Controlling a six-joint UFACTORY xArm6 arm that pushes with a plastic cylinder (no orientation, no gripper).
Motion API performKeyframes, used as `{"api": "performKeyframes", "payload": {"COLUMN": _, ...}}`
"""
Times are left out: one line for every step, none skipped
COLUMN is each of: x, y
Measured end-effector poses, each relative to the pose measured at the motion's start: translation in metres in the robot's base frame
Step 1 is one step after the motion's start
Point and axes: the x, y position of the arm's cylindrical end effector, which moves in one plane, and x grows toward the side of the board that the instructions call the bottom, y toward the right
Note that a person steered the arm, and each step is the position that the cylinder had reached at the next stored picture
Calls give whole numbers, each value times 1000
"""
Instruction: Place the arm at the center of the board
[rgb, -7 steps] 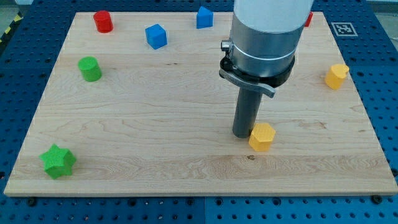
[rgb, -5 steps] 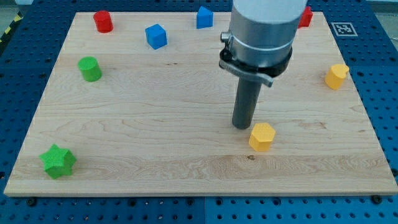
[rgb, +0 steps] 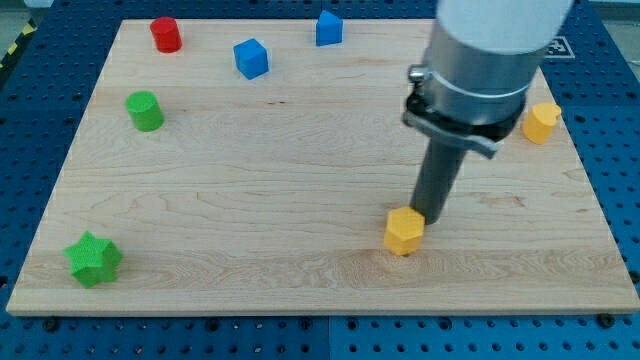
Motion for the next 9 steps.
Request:
{"api": "performKeyframes", "payload": {"x": 17, "y": -33}}
{"api": "performKeyframes", "payload": {"x": 26, "y": -45}}
{"api": "performKeyframes", "payload": {"x": 23, "y": -45}}
{"api": "performKeyframes", "payload": {"x": -1, "y": -40}}
{"api": "performKeyframes", "payload": {"x": -41, "y": -40}}
{"api": "performKeyframes", "payload": {"x": -90, "y": -40}}
{"api": "performKeyframes", "payload": {"x": -135, "y": -53}}
{"api": "performKeyframes", "payload": {"x": -153, "y": -82}}
{"api": "performKeyframes", "payload": {"x": -155, "y": -88}}
